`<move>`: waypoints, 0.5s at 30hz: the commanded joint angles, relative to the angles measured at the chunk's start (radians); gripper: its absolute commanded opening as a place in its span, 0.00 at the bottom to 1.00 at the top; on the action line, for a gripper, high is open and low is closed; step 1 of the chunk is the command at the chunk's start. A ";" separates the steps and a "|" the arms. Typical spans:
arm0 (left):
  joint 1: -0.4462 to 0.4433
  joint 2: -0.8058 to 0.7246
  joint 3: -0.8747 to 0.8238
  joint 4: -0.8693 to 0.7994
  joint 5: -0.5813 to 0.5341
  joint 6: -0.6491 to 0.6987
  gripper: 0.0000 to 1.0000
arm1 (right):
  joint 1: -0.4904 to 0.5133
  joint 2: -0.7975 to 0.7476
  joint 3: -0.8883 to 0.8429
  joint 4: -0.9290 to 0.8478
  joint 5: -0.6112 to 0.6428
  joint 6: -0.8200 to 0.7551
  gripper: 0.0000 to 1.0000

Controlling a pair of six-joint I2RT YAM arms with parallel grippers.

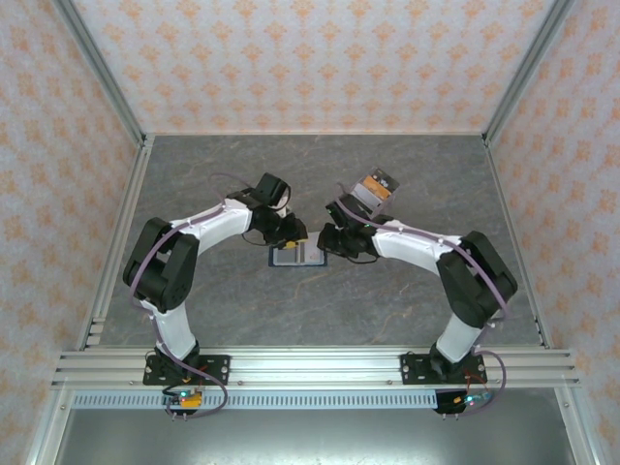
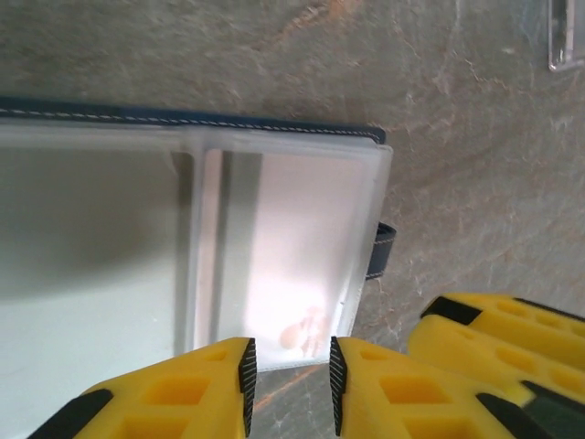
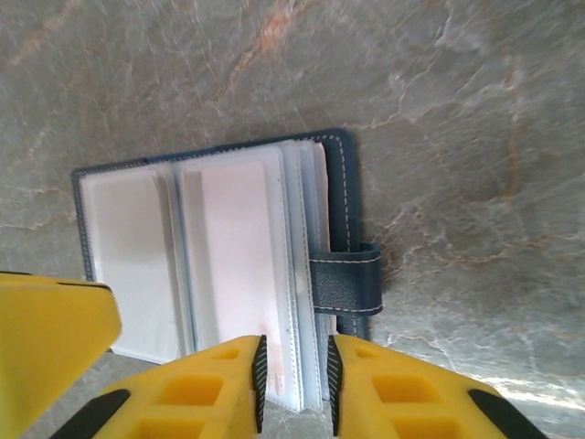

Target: Take the credit cards out of the card holder

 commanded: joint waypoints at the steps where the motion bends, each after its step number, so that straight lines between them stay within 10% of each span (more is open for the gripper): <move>1: 0.003 0.016 -0.010 -0.049 -0.073 0.011 0.28 | 0.007 0.044 0.036 -0.048 0.008 -0.003 0.26; 15: 0.006 0.051 -0.008 -0.112 -0.167 0.044 0.24 | 0.009 0.052 0.028 0.007 -0.033 -0.003 0.17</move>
